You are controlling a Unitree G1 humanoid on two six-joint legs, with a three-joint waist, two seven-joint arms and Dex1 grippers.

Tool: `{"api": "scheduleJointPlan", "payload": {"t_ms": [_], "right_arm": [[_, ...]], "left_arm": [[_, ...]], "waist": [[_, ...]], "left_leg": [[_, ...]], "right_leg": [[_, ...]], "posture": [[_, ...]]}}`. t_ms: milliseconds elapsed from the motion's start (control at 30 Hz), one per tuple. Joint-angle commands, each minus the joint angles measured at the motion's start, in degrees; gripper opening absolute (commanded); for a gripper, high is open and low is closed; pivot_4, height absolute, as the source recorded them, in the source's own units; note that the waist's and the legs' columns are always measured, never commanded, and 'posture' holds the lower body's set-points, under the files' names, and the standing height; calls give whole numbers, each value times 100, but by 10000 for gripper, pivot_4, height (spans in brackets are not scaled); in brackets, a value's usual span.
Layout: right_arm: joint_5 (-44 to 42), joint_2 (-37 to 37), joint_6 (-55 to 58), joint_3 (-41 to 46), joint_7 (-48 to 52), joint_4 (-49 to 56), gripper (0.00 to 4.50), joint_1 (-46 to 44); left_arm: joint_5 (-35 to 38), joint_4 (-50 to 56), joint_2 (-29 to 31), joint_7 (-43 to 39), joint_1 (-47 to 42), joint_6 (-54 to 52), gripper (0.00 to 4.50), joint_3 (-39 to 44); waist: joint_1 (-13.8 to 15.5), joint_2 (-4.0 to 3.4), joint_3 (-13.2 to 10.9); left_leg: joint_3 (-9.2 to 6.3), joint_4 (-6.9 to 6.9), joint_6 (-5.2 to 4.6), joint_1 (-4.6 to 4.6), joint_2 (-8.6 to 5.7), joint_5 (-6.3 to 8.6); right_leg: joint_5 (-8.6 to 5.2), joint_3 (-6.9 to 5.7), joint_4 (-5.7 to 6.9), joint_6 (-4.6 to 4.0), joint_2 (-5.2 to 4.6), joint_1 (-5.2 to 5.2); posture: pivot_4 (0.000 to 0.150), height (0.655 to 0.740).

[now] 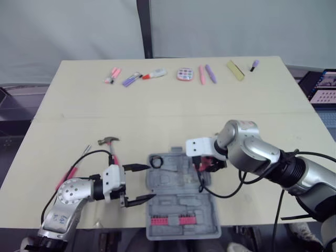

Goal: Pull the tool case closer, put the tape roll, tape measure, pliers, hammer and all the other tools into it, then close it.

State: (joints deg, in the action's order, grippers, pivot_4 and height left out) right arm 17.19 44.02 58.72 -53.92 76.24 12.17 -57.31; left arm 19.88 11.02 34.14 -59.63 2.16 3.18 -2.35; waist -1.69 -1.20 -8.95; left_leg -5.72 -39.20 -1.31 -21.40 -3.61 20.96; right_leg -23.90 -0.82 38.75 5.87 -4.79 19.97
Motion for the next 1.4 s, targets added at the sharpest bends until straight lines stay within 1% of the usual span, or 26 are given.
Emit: {"api": "scheduleJointPlan", "payload": {"t_ms": [33, 467, 933, 1000, 1033, 1067, 1267, 1400], "right_arm": [[192, -90, -133, -47, -45, -85, 29272, -131], [517, -410, -314, -106, 18, -352, 29272, -140], [562, -556, -385, -69, 49, -411, 29272, -178], [563, -508, -418, -37, 90, -361, 39768, -213], [558, -481, -425, -12, 116, -321, 43399, -229], [548, -448, -427, 24, 144, -267, 44280, -253], [508, -265, -371, 168, 237, -5, 44280, -397], [375, -57, -277, 536, 226, 229, 44280, -318]], "left_arm": [[-6, 131, -41, 28, 48, 89, 45000, -37], [-23, 180, -43, 101, 75, 73, 45000, -80], [-23, 192, -37, 118, 95, 82, 45000, -97], [-21, 198, -37, 125, 106, 83, 45000, -96], [-22, 204, -37, 131, 113, 87, 45000, -96], [-24, 212, -38, 139, 122, 90, 45000, -97], [-28, 223, -50, 142, 145, 124, 45000, -112], [-21, 240, -43, 132, 142, 135, 45000, -119]], "waist": [[1, 0, 0], [-2, 0, 0], [-4, 0, 0], [-5, 0, 0], [-5, 0, 0], [-4, 0, 0], [-3, 0, 0], [0, 0, 0]], "left_leg": [[0, 0, 1, 0, 0, 0], [0, 0, 4, 0, -2, 1], [1, 0, 6, 0, -2, 1], [1, 0, 6, 0, -2, 1], [1, 0, 6, 0, -2, 1], [1, 0, 6, 0, -2, 1], [1, 1, 7, -1, -1, 2], [1, 0, 7, -1, -2, 2]], "right_leg": [[0, 0, 2, 0, 0, 1], [0, -1, 19, 0, -3, 16], [0, -5, 22, 0, -5, 18], [0, -5, 22, 0, -5, 18], [0, -5, 22, 0, -5, 19], [0, -5, 22, 0, -5, 19], [0, -5, 22, 0, -5, 20], [0, -5, 22, 0, -6, 19]], "posture": [[1500, 7134], [1500, 7134], [1500, 7134], [1500, 7134], [1500, 7134], [1500, 7134], [1500, 7134], [1500, 7134]]}}
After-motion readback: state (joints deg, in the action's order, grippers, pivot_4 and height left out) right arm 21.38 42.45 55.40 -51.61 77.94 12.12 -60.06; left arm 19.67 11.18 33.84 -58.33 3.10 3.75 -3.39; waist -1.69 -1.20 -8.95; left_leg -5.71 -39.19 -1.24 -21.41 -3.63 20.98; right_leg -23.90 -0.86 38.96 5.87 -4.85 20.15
